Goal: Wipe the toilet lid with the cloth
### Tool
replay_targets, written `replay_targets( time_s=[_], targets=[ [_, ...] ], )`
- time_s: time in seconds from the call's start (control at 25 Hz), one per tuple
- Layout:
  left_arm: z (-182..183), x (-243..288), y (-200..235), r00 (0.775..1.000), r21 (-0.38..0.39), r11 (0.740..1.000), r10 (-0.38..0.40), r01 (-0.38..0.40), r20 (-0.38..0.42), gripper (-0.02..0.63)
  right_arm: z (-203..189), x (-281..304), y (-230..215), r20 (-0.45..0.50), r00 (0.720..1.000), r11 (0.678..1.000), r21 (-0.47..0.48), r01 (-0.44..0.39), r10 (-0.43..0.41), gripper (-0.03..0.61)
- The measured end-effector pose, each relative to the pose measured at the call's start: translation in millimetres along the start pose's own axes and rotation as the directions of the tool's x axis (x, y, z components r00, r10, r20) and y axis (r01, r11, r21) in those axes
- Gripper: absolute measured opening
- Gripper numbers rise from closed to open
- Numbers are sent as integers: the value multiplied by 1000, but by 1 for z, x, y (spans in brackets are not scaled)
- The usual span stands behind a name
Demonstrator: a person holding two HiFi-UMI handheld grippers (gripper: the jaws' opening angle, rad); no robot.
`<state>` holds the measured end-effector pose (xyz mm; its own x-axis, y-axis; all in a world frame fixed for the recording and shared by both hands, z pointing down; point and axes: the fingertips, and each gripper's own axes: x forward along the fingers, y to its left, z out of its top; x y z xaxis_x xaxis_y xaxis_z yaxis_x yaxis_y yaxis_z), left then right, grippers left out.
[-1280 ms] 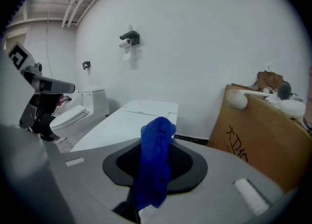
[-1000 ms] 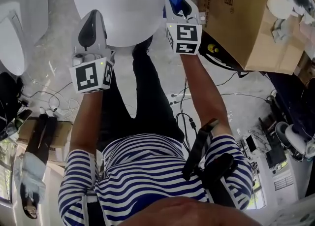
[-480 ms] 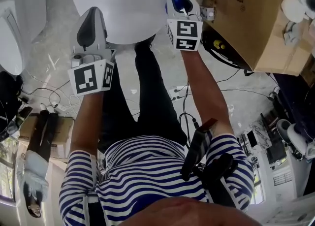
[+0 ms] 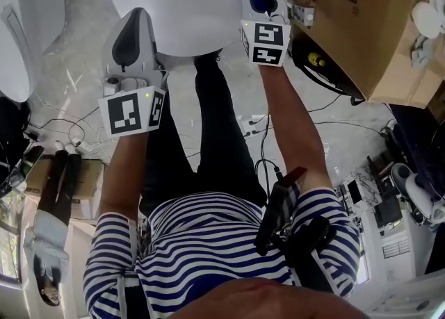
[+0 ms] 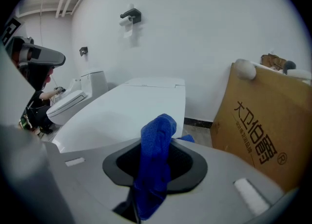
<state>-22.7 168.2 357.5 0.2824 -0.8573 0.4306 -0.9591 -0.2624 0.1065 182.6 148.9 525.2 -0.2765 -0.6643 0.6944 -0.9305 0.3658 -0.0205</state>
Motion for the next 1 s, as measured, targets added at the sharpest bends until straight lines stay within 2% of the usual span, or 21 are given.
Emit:
replay_targets(
  time_s=[0.2,0.44,1.0],
  targets=[
    [-1,-7,14,1000,-18,1000,1,-1,-3,2,3,4,13,-9,1000,1000,-11,-1,1,115],
    [-1,-18,41,1000,-29,999,18,-18,2,2,12,15,54,-14,999,999,-32,-37,37,115],
    [-4,-49,107,999,-59,997,46,-46,7,2,35,37,185,-22,985,979,-109,-173,171,115]
  ],
)
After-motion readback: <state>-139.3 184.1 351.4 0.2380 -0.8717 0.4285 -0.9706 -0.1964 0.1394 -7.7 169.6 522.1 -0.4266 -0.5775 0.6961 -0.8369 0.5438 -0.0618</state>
